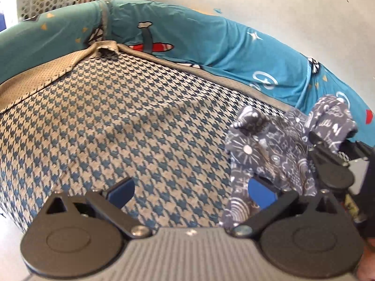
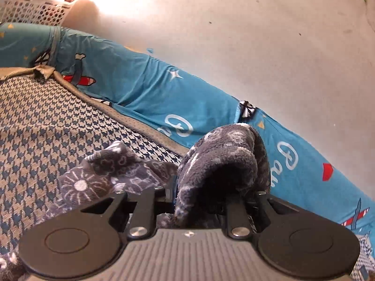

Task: Fold clothes
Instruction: 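Lift the folded jacket with the right tool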

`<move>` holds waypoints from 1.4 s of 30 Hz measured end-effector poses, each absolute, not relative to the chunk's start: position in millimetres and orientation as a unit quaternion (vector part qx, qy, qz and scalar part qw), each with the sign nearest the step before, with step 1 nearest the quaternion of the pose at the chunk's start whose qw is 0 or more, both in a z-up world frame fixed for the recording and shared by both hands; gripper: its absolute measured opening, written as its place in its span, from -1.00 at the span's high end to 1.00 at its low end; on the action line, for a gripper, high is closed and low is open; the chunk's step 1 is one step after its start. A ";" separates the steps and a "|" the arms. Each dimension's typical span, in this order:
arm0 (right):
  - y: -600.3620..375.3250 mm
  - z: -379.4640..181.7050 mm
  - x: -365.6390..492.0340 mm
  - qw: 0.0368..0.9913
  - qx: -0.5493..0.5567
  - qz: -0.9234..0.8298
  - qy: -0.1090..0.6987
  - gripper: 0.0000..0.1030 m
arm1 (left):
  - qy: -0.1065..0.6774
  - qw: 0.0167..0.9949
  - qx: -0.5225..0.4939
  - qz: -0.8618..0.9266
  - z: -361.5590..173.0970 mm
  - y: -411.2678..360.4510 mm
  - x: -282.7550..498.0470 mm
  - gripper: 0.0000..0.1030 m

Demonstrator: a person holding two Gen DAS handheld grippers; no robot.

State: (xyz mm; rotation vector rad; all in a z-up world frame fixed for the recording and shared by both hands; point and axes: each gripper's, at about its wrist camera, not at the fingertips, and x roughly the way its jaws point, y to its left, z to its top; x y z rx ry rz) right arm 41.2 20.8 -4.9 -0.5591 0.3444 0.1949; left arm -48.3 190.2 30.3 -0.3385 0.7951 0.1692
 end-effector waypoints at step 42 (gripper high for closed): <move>-44.6 62.5 -54.9 0.933 -0.101 0.222 0.264 0.11 | 0.371 0.895 -0.208 0.133 35.4 227.0 -56.4 -1.00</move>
